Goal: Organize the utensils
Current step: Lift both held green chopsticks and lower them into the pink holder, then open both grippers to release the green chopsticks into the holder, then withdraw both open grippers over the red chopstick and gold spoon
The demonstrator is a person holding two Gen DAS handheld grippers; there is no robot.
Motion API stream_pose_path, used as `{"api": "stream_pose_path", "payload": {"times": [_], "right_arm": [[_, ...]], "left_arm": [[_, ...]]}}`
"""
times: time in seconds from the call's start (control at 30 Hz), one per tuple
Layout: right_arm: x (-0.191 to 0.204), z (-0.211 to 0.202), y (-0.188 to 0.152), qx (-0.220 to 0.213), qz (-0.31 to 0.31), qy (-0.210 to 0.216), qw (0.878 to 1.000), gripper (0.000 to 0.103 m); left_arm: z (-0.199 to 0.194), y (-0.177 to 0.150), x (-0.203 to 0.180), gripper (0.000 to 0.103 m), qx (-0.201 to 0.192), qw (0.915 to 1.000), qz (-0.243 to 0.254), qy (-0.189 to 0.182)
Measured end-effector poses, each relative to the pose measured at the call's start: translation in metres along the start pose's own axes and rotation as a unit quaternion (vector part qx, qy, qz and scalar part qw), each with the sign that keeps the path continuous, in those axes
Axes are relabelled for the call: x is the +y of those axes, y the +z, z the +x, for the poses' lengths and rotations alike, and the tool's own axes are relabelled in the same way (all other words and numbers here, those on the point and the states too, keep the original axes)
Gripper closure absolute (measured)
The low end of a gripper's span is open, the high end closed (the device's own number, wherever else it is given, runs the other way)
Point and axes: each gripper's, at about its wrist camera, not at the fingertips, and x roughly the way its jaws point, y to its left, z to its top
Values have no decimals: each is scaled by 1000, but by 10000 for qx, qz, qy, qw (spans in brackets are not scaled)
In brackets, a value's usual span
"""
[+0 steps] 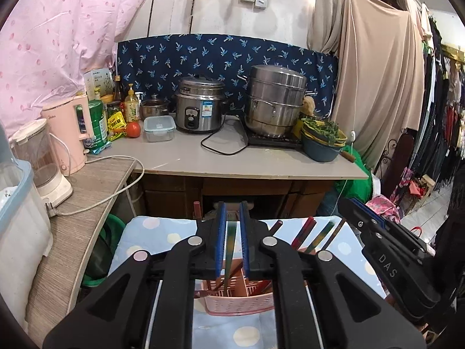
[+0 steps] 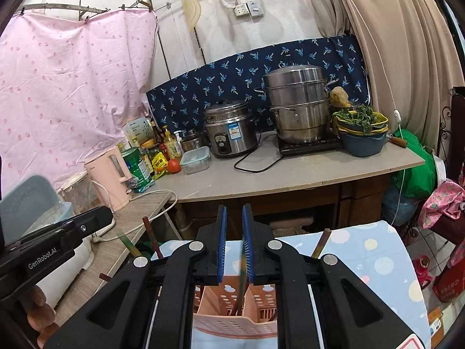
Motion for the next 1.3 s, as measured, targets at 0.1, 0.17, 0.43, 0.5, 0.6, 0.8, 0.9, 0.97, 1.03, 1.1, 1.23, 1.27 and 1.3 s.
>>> {"api": "stream_pose_path", "payload": {"times": [0.1,0.17,0.43,0.5,0.6,0.8,0.9,0.97,1.03,1.1,1.23,1.27,1.3], "right_arm": [[0,-8,3,-70,-10,-6,10000,84],[1,-16,5,-137,-17,13,9999,80],[6,-47,0,-173,-104,109,9997,74],[7,-57,-4,-177,-90,135,9997,70],[8,-71,-14,-114,-55,201,9997,68],[10,-105,-45,96,-95,220,9997,68],[12,-124,-69,226,-155,244,9993,67],[13,-137,-88,350,-206,223,9989,67],[14,-148,-106,465,-284,189,9983,67],[15,-157,-126,571,-362,125,9976,67],[16,-171,-167,890,-392,86,9952,67],[17,-175,-179,962,-409,55,9945,67],[17,-178,-189,1018,-427,37,9939,67]], "left_arm": [[-5,-1,-2,81,-57,9999,57,100],[-9,-2,-3,75,-90,9998,95,149],[-28,-10,-11,71,-50,9989,293,354],[-34,-14,-12,63,-56,9986,318,422],[-46,-22,-15,57,-79,9977,411,528],[-72,-47,-15,57,-30,9968,531,593],[-86,-65,-14,57,55,9967,551,592],[-92,-79,-12,57,153,9963,583,619],[-97,-96,-9,57,270,9961,570,624],[-101,-111,-7,57,350,9957,556,656],[-107,-150,0,57,634,9943,512,685],[-108,-159,3,57,702,9939,499,687],[-109,-171,5,57,780,9933,487,697]]}}
